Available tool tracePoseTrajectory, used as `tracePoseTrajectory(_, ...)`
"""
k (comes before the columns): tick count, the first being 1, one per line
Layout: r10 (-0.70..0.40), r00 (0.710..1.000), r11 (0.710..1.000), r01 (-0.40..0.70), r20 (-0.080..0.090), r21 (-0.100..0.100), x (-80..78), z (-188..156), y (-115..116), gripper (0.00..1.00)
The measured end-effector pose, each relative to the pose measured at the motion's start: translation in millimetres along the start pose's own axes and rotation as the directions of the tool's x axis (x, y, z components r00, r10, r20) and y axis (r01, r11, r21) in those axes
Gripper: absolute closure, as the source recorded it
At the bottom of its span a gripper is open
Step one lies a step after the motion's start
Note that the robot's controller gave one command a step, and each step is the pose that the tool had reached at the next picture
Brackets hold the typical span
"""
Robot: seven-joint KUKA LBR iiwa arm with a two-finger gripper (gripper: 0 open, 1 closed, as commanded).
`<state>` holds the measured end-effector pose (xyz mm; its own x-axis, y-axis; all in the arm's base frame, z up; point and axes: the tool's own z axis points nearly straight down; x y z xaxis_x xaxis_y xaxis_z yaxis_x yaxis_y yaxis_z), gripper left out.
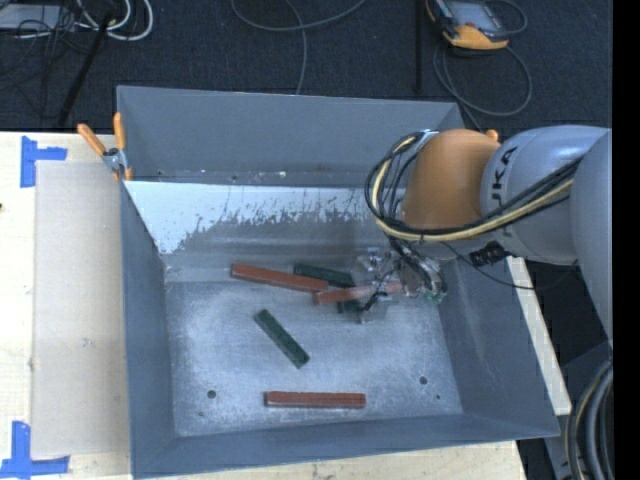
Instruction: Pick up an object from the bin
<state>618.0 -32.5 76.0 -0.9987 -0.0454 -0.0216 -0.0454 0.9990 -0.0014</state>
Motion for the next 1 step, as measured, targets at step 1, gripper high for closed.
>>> tracePoseTrajectory(1, -0.363, 0.932, 0.932, 0.363, -0.013, -0.006, 25.4, -139.6, 2.7, 1.0)
